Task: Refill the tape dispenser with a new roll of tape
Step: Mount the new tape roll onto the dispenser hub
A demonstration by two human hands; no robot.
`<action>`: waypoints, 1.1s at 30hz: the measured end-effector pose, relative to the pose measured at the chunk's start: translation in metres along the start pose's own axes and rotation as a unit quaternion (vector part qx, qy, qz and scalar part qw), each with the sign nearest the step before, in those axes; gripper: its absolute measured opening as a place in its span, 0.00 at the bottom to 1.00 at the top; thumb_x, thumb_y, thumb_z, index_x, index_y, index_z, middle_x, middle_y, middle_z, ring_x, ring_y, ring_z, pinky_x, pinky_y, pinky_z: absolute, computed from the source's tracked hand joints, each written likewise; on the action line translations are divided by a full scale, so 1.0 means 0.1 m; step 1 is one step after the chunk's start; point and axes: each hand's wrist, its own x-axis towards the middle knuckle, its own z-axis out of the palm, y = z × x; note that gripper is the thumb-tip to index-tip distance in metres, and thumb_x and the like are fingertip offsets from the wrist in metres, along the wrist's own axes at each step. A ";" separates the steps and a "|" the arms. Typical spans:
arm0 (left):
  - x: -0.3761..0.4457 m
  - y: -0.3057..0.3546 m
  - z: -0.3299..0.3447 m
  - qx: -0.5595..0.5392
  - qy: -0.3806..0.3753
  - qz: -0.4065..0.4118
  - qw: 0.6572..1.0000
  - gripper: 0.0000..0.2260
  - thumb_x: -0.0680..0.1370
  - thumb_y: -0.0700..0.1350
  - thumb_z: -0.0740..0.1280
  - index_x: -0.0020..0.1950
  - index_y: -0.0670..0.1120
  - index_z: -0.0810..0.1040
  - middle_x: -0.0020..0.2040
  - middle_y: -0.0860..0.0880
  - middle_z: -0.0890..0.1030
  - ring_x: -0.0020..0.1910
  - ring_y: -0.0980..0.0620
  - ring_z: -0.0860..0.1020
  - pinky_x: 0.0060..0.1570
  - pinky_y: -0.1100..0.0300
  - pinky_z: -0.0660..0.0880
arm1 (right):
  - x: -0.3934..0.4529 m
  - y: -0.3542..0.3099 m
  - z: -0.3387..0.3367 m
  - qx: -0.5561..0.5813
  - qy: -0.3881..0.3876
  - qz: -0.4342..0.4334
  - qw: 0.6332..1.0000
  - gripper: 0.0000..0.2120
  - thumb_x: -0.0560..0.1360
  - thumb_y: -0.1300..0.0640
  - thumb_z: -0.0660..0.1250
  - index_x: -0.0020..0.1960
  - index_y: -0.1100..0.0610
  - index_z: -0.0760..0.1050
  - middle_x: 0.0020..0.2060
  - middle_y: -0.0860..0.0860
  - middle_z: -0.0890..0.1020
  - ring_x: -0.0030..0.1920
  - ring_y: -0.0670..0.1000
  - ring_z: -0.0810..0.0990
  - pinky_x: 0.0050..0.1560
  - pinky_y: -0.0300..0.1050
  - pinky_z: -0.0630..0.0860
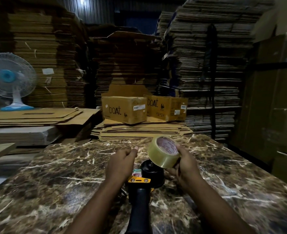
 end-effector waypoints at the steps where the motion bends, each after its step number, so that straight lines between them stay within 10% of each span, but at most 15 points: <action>1: 0.01 -0.01 0.01 0.002 0.000 -0.004 1.000 0.23 0.80 0.62 0.60 0.44 0.46 0.85 0.44 0.46 0.86 0.43 0.47 0.81 0.52 0.51 0.78 | 0.01 0.01 0.00 -0.012 0.009 -0.007 1.000 0.14 0.83 0.51 0.61 0.63 0.58 0.76 0.57 0.59 0.83 0.56 0.61 0.83 0.43 0.55 0.83; 8: -0.01 -0.03 0.05 -0.004 0.007 -0.037 0.999 0.32 0.78 0.69 0.50 0.39 0.49 0.85 0.42 0.49 0.84 0.42 0.47 0.81 0.55 0.49 0.76 | 0.13 0.14 0.02 -0.138 0.082 -0.051 0.986 0.24 0.66 0.35 0.60 0.46 0.53 0.81 0.47 0.56 0.85 0.49 0.60 0.83 0.54 0.65 0.79; 20: 0.02 -0.08 0.00 -0.209 -0.034 -0.129 0.969 0.31 0.72 0.72 0.59 0.42 0.46 0.86 0.40 0.45 0.85 0.33 0.46 0.80 0.38 0.54 0.76 | 0.01 0.14 0.18 -0.257 0.051 -0.122 0.957 0.15 0.80 0.47 0.62 0.43 0.54 0.82 0.43 0.53 0.85 0.44 0.53 0.82 0.43 0.48 0.76; 27: 0.00 0.01 -0.04 -0.196 -0.082 -0.120 0.970 0.23 0.66 0.71 0.67 0.39 0.52 0.85 0.42 0.53 0.85 0.43 0.45 0.83 0.56 0.43 0.79 | 0.00 0.17 0.18 -0.231 0.008 -0.098 0.968 0.15 0.80 0.44 0.62 0.44 0.53 0.79 0.45 0.55 0.85 0.45 0.55 0.83 0.37 0.45 0.74; 33: 0.15 -0.16 0.07 -0.155 -0.104 -0.114 0.976 0.27 0.56 0.74 0.67 0.40 0.55 0.86 0.51 0.44 0.83 0.47 0.41 0.83 0.55 0.41 0.78 | 0.02 0.27 0.12 -0.173 -0.040 -0.079 0.981 0.15 0.70 0.39 0.68 0.43 0.49 0.86 0.46 0.55 0.87 0.50 0.60 0.85 0.51 0.61 0.81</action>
